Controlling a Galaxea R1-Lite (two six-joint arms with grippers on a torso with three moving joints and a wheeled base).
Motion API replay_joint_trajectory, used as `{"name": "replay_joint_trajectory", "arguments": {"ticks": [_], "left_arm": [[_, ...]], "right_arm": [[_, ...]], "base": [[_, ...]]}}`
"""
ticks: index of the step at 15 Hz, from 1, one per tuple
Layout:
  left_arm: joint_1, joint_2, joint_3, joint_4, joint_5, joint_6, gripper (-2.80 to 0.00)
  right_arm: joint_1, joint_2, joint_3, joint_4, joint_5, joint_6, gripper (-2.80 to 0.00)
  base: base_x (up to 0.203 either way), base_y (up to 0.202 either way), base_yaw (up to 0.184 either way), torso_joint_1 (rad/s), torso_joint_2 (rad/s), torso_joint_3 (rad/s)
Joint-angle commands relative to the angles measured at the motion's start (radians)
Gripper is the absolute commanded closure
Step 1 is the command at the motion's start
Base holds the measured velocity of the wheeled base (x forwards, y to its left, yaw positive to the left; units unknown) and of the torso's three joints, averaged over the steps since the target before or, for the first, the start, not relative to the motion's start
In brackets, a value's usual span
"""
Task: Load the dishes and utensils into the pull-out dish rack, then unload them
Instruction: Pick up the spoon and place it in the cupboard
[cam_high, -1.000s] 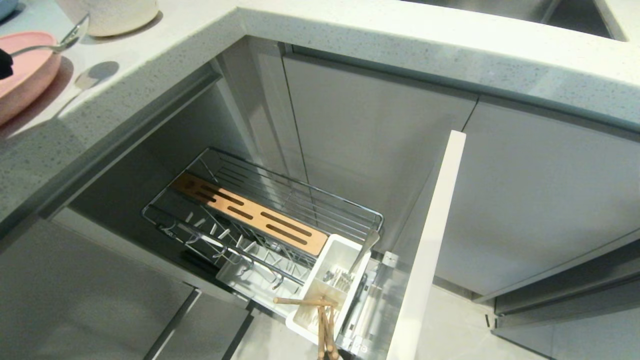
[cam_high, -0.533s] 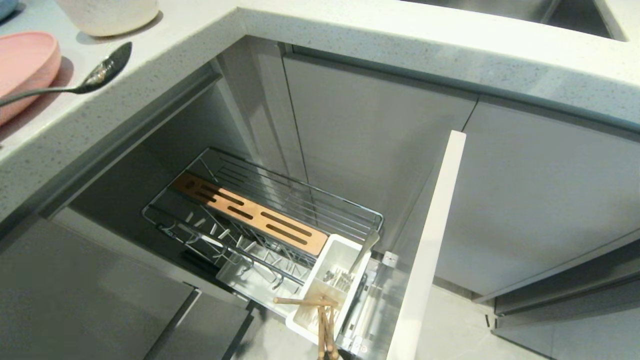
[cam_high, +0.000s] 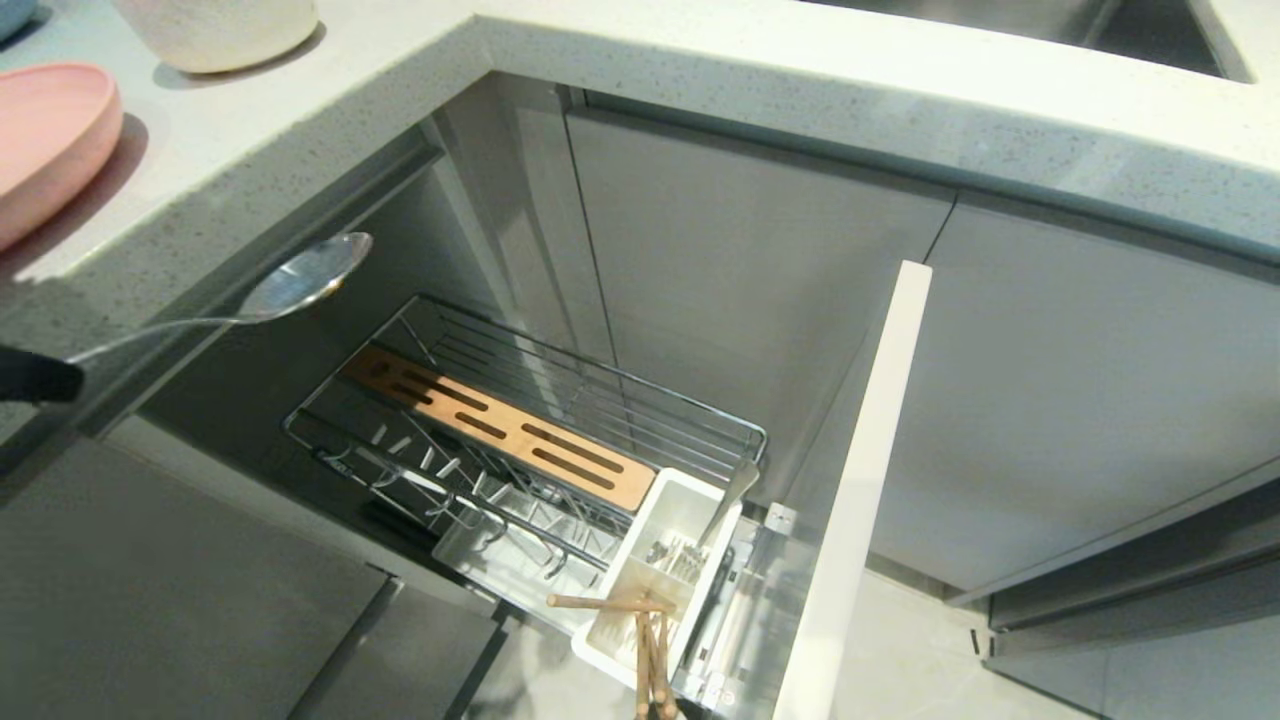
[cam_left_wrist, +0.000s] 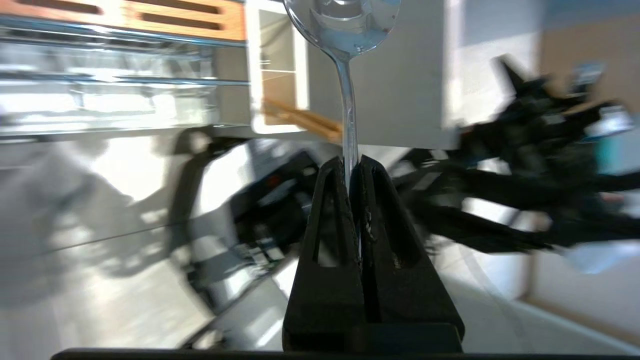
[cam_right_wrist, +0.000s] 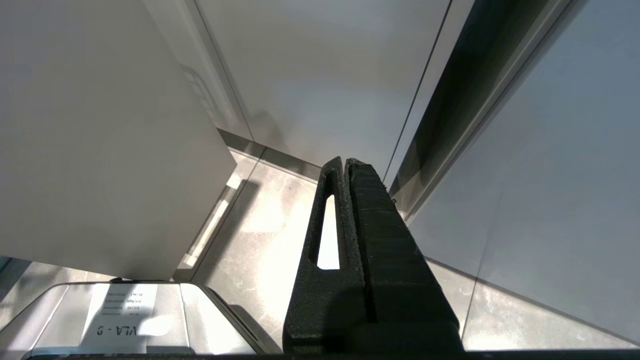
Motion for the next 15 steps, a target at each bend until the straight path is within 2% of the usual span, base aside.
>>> {"name": "replay_joint_trajectory", "arguments": {"ticks": [1, 4, 6, 9, 12, 13, 15], "left_arm": [[-0.076, 0.078, -0.012, 0.001, 0.089, 0.000, 0.00], [-0.164, 0.128, -0.013, 0.001, 0.144, -0.003, 0.00], [-0.241, 0.164, -0.013, 0.001, 0.204, -0.019, 0.00], [-0.344, 0.219, -0.013, -0.030, 0.311, -0.101, 0.00], [-0.454, 0.270, -0.013, -0.093, 0.471, -0.244, 0.00], [-0.478, 0.286, -0.013, -0.115, 0.507, -0.270, 0.00], [-0.506, 0.312, -0.013, -0.133, 0.536, -0.278, 0.00]], "right_arm": [[0.000, 0.000, 0.002, 0.000, 0.000, 0.000, 0.00], [0.000, 0.000, 0.002, 0.000, 0.000, 0.000, 0.00], [0.000, 0.000, 0.002, 0.000, 0.000, 0.000, 0.00], [0.000, 0.000, 0.002, 0.000, 0.000, 0.000, 0.00], [0.000, 0.000, 0.002, 0.000, 0.000, 0.000, 0.00], [0.000, 0.000, 0.002, 0.000, 0.000, 0.000, 0.00], [0.000, 0.000, 0.002, 0.000, 0.000, 0.000, 0.00]], "base": [[0.000, 0.000, 0.000, 0.000, 0.00, 0.000], [0.000, 0.000, 0.000, 0.000, 0.00, 0.000], [0.000, 0.000, 0.000, 0.000, 0.00, 0.000], [0.000, 0.000, 0.000, 0.000, 0.00, 0.000], [0.000, 0.000, 0.000, 0.000, 0.00, 0.000], [0.000, 0.000, 0.000, 0.000, 0.00, 0.000], [0.000, 0.000, 0.000, 0.000, 0.00, 0.000]]}}
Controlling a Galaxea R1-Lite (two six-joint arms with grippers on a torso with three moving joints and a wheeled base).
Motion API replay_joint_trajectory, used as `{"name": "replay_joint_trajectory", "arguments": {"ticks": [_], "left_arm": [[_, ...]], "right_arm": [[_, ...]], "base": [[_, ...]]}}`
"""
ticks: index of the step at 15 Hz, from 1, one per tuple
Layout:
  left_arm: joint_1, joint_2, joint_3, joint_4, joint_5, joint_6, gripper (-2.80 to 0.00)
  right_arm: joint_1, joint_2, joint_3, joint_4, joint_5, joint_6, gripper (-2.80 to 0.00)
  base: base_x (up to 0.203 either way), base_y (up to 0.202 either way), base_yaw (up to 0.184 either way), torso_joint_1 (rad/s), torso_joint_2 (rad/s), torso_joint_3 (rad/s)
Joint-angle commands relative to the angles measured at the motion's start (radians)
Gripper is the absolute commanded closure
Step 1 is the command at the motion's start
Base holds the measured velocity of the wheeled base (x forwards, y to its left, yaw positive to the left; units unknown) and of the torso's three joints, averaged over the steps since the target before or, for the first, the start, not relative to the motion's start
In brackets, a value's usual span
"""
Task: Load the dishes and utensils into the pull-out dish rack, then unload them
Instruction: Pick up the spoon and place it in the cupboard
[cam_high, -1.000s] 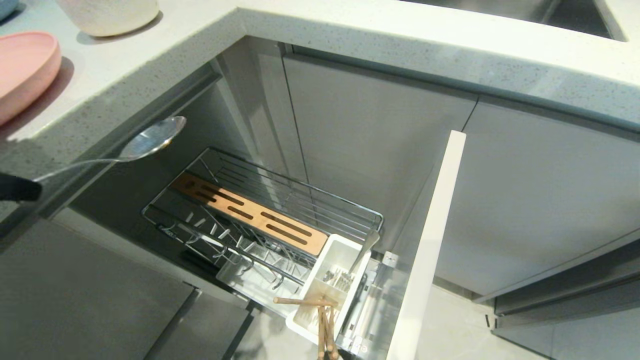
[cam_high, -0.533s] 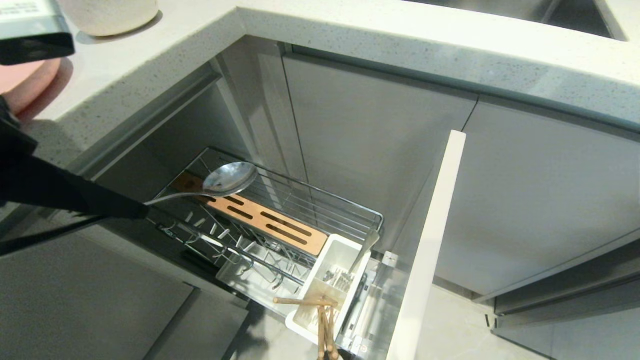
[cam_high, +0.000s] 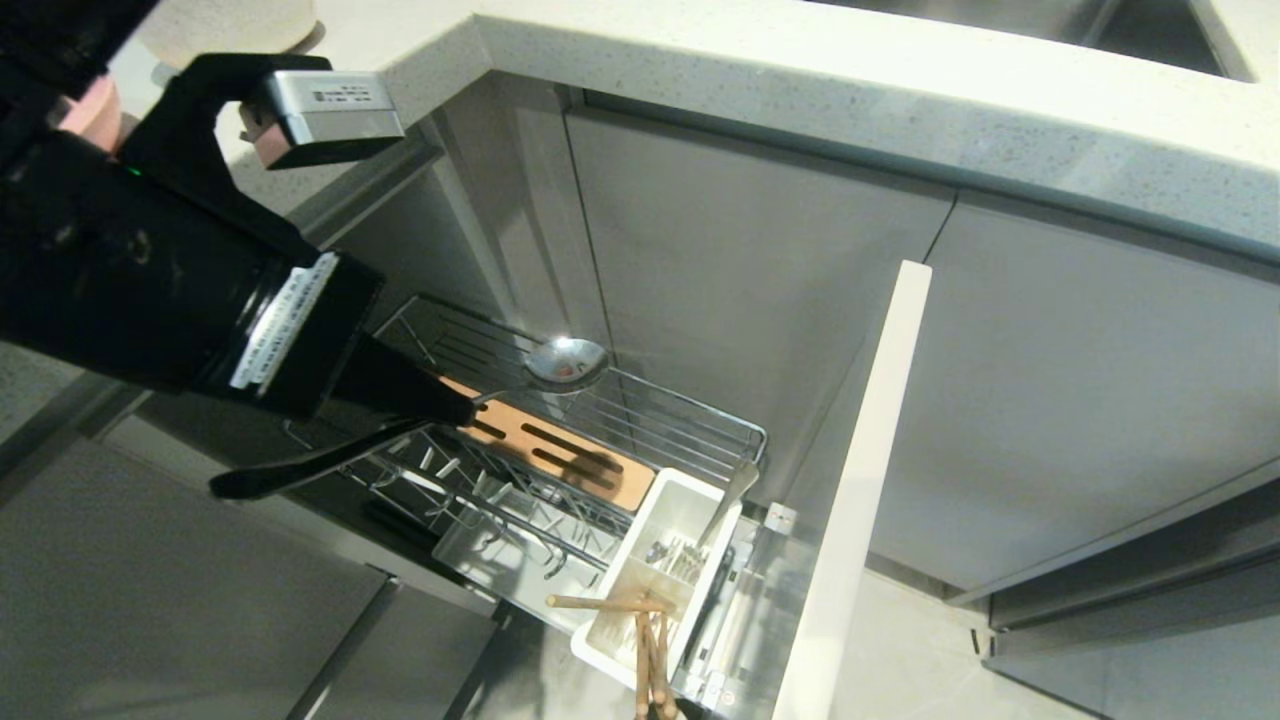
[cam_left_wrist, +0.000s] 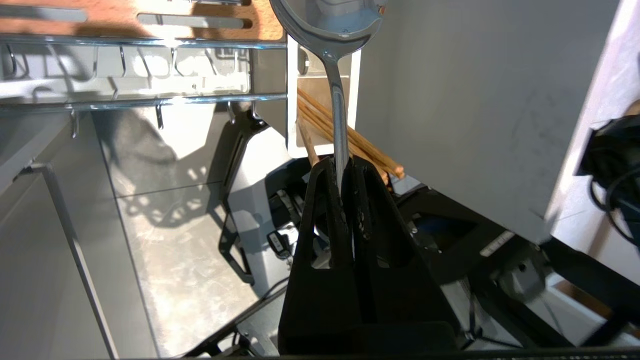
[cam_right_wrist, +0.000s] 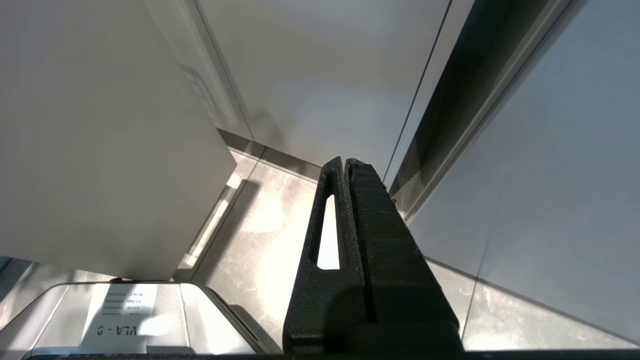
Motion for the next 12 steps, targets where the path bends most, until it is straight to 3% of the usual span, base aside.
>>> {"name": "replay_joint_trajectory", "arguments": {"ticks": [1, 6, 12], "left_arm": [[-0.040, 0.048, 0.000, 0.005, 0.026, -0.010, 0.00], [-0.195, 0.155, 0.002, 0.015, 0.195, -0.131, 0.00], [-0.238, 0.264, 0.000, 0.105, 0.257, -0.188, 0.00]], "right_arm": [[0.000, 0.000, 0.002, 0.000, 0.000, 0.000, 0.00], [0.000, 0.000, 0.002, 0.000, 0.000, 0.000, 0.00], [0.000, 0.000, 0.002, 0.000, 0.000, 0.000, 0.00]], "base": [[0.000, 0.000, 0.000, 0.000, 0.00, 0.000], [0.000, 0.000, 0.000, 0.000, 0.00, 0.000], [0.000, 0.000, 0.000, 0.000, 0.00, 0.000]]}}
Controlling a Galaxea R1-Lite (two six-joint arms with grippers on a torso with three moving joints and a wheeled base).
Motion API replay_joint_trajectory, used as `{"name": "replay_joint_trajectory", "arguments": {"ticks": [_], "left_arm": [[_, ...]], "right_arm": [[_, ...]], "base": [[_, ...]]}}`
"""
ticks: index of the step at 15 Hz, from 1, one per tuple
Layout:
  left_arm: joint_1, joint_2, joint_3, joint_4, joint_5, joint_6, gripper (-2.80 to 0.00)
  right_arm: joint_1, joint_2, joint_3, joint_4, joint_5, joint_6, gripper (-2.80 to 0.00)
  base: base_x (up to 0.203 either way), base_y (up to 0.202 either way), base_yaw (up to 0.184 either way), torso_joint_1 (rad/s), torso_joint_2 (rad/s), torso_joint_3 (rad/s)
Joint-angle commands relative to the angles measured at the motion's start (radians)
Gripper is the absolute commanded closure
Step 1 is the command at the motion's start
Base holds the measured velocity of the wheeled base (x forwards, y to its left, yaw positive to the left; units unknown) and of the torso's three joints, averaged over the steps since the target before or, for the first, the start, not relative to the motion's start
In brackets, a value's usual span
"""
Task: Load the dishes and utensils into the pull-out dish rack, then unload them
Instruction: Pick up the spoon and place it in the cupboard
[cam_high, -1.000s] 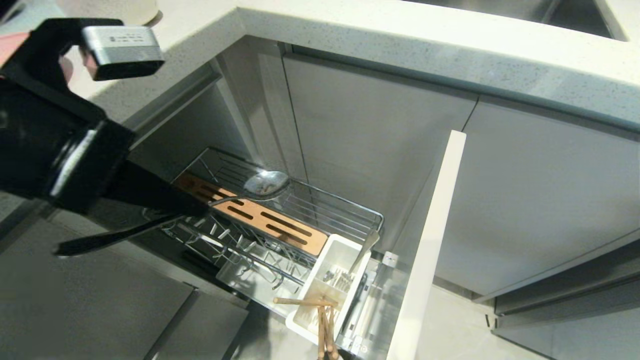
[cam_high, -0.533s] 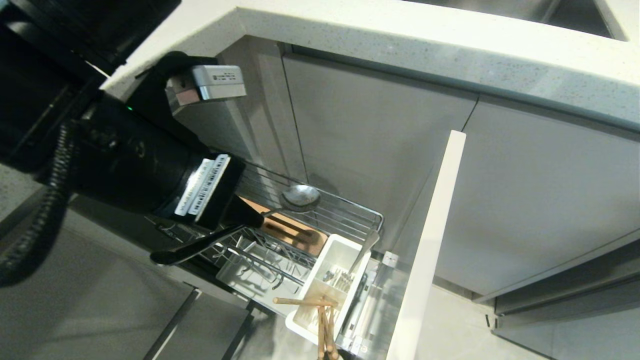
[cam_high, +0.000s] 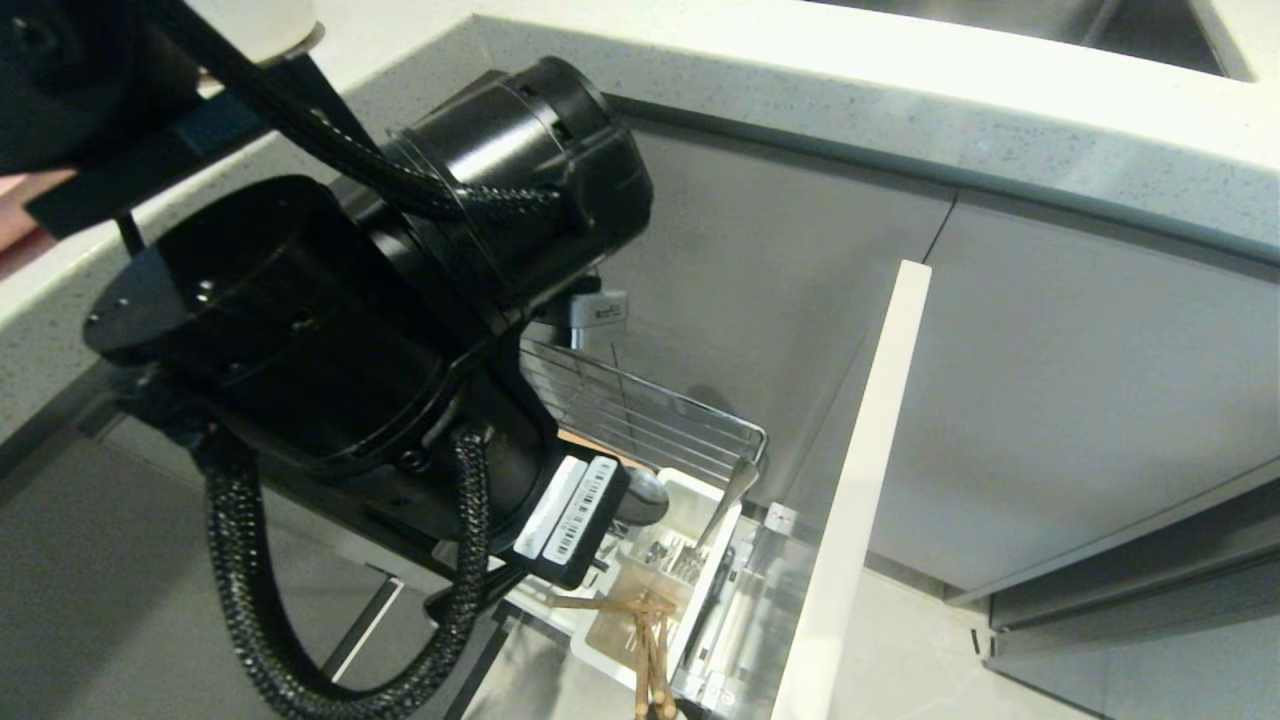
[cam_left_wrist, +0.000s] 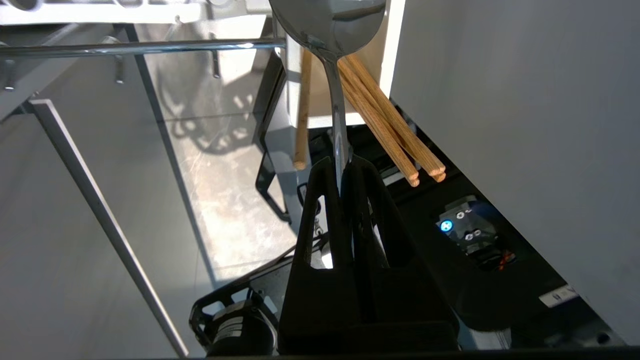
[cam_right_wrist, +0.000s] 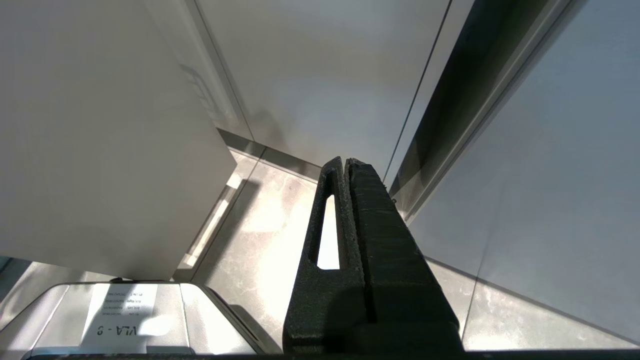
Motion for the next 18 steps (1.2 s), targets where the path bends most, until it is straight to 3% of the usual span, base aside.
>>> {"name": "replay_joint_trajectory", "arguments": {"ticks": [1, 18], "left_arm": [[-0.007, 0.045, -0.001, 0.008, 0.003, -0.004, 0.00], [-0.014, 0.198, -0.004, -0.018, 0.004, 0.001, 0.00]], "right_arm": [[0.000, 0.000, 0.002, 0.000, 0.000, 0.000, 0.00], [0.000, 0.000, 0.002, 0.000, 0.000, 0.000, 0.00]], "base": [[0.000, 0.000, 0.000, 0.000, 0.00, 0.000], [0.000, 0.000, 0.000, 0.000, 0.00, 0.000]]}}
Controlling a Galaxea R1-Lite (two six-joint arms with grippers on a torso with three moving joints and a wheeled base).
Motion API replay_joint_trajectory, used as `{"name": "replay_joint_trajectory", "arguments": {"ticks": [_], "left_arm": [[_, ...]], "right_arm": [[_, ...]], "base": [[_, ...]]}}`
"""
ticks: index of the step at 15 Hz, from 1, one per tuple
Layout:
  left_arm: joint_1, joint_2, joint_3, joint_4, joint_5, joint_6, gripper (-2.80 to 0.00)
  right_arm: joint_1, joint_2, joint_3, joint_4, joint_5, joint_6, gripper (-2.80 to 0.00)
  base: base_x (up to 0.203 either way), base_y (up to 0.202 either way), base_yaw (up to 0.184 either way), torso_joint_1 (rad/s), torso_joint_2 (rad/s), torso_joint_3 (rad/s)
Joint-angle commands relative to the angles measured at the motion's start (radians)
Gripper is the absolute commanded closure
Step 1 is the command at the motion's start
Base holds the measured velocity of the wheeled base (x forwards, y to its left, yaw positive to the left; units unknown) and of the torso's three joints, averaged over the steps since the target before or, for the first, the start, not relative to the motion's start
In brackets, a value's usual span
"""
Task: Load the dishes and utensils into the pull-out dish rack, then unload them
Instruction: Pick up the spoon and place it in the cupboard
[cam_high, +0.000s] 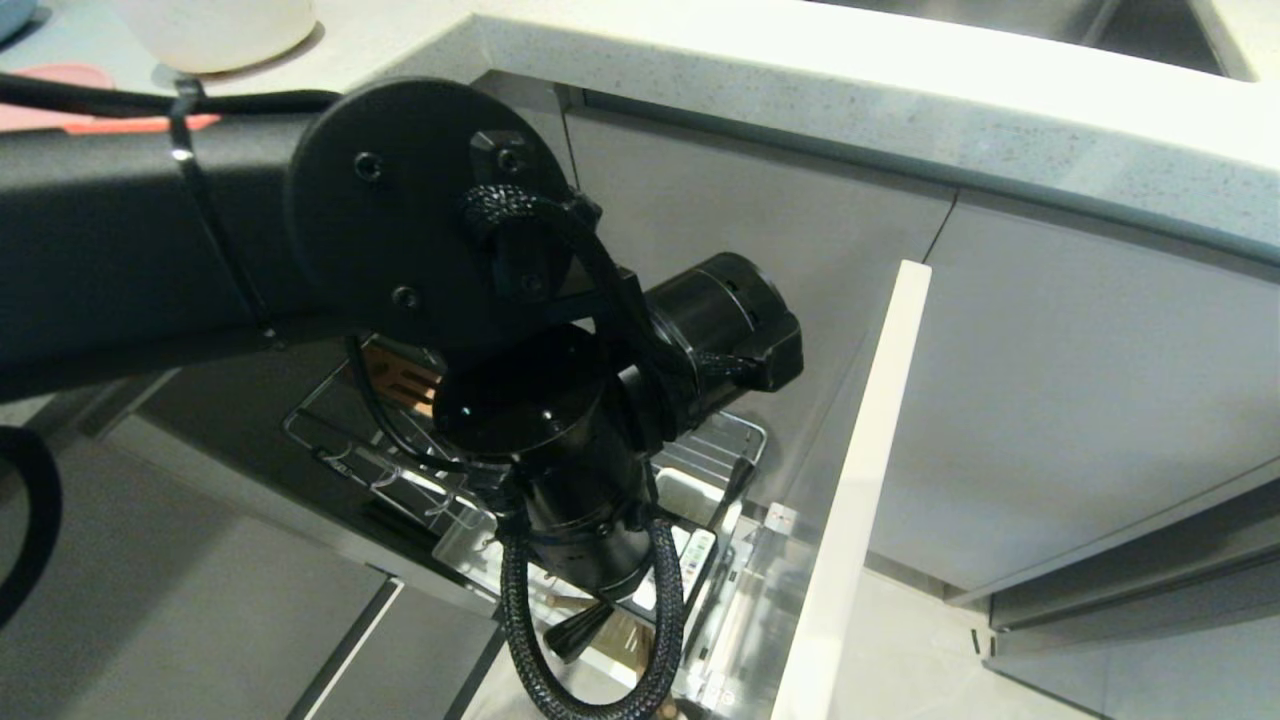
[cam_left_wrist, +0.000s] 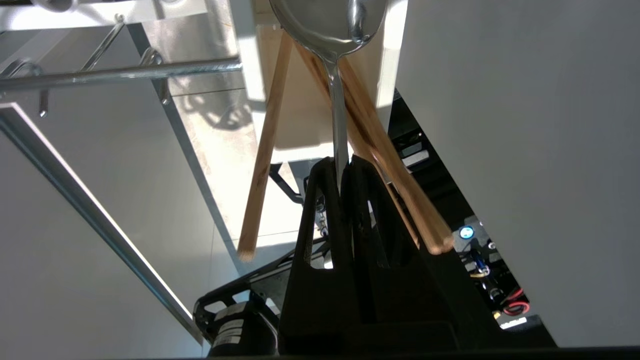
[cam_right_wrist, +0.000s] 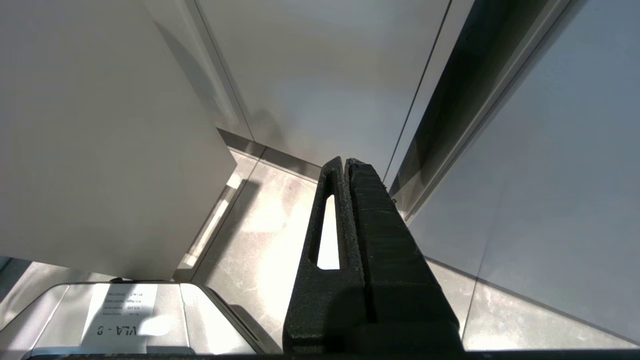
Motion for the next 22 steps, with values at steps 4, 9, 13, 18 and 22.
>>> {"name": "replay_joint_trajectory", "arguments": {"ticks": [4, 9, 13, 18, 22], "left_arm": [[0.006, 0.039, 0.000, -0.014, 0.002, -0.001, 0.00], [0.024, 0.072, 0.000, -0.047, 0.002, 0.004, 0.00], [0.045, 0.097, 0.000, -0.091, -0.001, 0.024, 0.00], [0.060, 0.114, -0.001, -0.119, -0.004, 0.039, 0.00], [0.062, 0.111, 0.000, -0.118, -0.003, 0.047, -2.80]], "right_arm": [[0.000, 0.000, 0.002, 0.000, 0.000, 0.000, 0.00], [0.000, 0.000, 0.002, 0.000, 0.000, 0.000, 0.00], [0.000, 0.000, 0.002, 0.000, 0.000, 0.000, 0.00], [0.000, 0.000, 0.002, 0.000, 0.000, 0.000, 0.00], [0.000, 0.000, 0.002, 0.000, 0.000, 0.000, 0.00]], "base": [[0.000, 0.000, 0.000, 0.000, 0.00, 0.000], [0.000, 0.000, 0.000, 0.000, 0.00, 0.000], [0.000, 0.000, 0.000, 0.000, 0.00, 0.000], [0.000, 0.000, 0.000, 0.000, 0.00, 0.000], [0.000, 0.000, 0.000, 0.000, 0.00, 0.000]]}}
